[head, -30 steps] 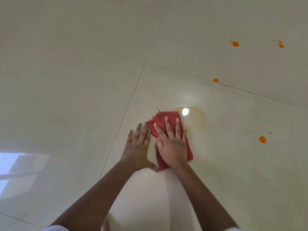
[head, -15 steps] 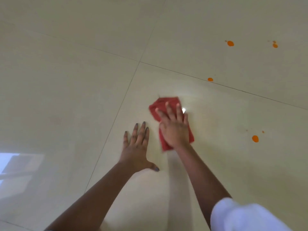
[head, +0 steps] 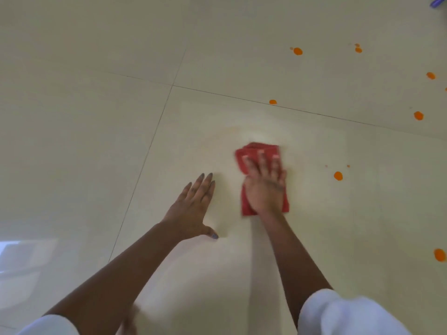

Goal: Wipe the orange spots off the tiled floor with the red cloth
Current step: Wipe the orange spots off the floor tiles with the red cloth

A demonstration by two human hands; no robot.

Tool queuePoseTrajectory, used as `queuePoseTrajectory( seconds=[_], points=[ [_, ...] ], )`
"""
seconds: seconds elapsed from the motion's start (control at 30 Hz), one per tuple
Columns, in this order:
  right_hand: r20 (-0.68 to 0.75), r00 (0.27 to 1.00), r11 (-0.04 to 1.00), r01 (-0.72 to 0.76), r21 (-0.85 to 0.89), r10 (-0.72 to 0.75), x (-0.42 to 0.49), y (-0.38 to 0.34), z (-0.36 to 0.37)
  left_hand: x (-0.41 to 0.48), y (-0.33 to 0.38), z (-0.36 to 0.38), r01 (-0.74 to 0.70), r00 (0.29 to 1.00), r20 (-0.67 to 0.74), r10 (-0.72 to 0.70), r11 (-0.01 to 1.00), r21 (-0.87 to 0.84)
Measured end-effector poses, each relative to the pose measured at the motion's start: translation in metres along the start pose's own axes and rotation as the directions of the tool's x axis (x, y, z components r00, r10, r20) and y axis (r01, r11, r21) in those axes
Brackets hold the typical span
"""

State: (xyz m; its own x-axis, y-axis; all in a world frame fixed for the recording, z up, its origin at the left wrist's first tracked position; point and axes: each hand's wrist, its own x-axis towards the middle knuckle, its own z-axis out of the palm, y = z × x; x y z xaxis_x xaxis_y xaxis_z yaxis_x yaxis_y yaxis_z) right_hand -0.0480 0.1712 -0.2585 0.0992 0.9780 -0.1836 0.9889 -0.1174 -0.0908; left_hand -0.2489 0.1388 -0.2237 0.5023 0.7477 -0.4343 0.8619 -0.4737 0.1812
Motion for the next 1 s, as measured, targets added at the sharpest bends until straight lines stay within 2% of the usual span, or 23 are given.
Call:
queuePoseTrajectory(
  seconds=[0.07,0.1,0.13,0.2,0.27,0.3,0.33,0.37,0.43,0.5,0.57,0.6,0.63,0.7,0.77,0.8,0.9,1.0],
  points=[
    [-0.074,0.960,0.960,-0.261,0.101,0.269,-0.025,0.043,0.008,-0.002,0.016,0.007,-0.071,0.997,0.022,0.071,0.997,-0.008],
    [-0.126,0.920,0.925,-0.355,0.134,0.371,-0.050,0.049,0.013,-0.003,0.025,0.012,-0.091,0.995,0.043,0.092,0.996,-0.012],
    [-0.130,0.904,0.910,-0.389,0.144,0.407,-0.078,0.042,0.017,-0.005,0.033,0.017,-0.097,0.993,0.066,0.097,0.995,-0.004],
    [-0.089,0.943,0.941,-0.306,0.142,0.321,-0.118,0.005,0.028,-0.009,0.039,0.021,-0.071,0.993,0.093,0.067,0.997,0.041],
    [-0.064,0.994,0.993,-0.077,0.089,0.083,-0.125,-0.015,0.027,-0.009,0.046,0.019,-0.034,0.994,0.108,0.024,0.996,0.086],
    [-0.053,0.998,0.998,0.043,0.052,-0.040,-0.111,-0.015,0.025,-0.009,0.044,0.017,-0.010,0.993,0.117,-0.002,0.995,0.104],
    [-0.059,0.995,0.996,0.085,0.006,-0.084,-0.096,-0.002,0.023,-0.008,0.045,0.015,0.007,0.992,0.127,-0.021,0.994,0.112],
    [-0.077,0.996,0.999,0.040,-0.012,-0.041,-0.084,0.020,0.022,-0.007,0.049,0.014,0.016,0.990,0.138,-0.031,0.994,0.106],
    [-0.128,0.969,0.977,-0.211,0.019,0.212,-0.086,0.080,0.020,-0.007,0.065,0.014,-0.012,0.990,0.144,-0.003,0.994,0.106],
    [-0.159,0.880,0.892,-0.428,0.147,0.448,-0.120,0.127,0.026,-0.006,0.084,0.016,-0.070,0.987,0.155,0.050,0.990,0.126],
    [-0.063,0.799,0.789,-0.573,0.222,0.598,-0.164,0.123,0.030,-0.007,0.102,0.021,-0.095,0.976,0.205,0.070,0.989,0.115],
    [-0.018,0.793,0.770,-0.587,0.250,0.610,-0.180,0.107,0.033,-0.008,0.109,0.023,-0.092,0.971,0.228,0.066,0.990,0.107],
    [0.015,0.826,0.795,-0.547,0.265,0.563,-0.189,0.087,0.035,-0.008,0.116,0.022,-0.084,0.968,0.244,0.057,0.991,0.104],
    [0.043,0.945,0.926,-0.327,0.191,0.324,-0.191,0.060,0.029,-0.009,0.129,0.014,-0.073,0.969,0.242,0.047,0.992,0.098],
    [0.036,0.992,0.987,-0.126,0.096,0.123,-0.176,0.081,0.021,-0.008,0.140,0.002,-0.086,0.975,0.212,0.066,0.992,0.087],
    [0.049,0.990,0.988,-0.134,0.082,0.130,-0.170,0.104,0.017,-0.008,0.147,-0.003,-0.104,0.976,0.199,0.087,0.992,0.077],
    [0.075,0.916,0.905,-0.402,0.137,0.395,-0.187,0.165,0.010,-0.010,0.169,-0.016,-0.164,0.974,0.171,0.146,0.982,0.093],
    [0.057,0.867,0.838,-0.494,0.233,0.496,-0.197,0.166,0.006,0.002,0.180,-0.022,-0.184,0.975,0.148,0.169,0.978,0.097]
  ],
)
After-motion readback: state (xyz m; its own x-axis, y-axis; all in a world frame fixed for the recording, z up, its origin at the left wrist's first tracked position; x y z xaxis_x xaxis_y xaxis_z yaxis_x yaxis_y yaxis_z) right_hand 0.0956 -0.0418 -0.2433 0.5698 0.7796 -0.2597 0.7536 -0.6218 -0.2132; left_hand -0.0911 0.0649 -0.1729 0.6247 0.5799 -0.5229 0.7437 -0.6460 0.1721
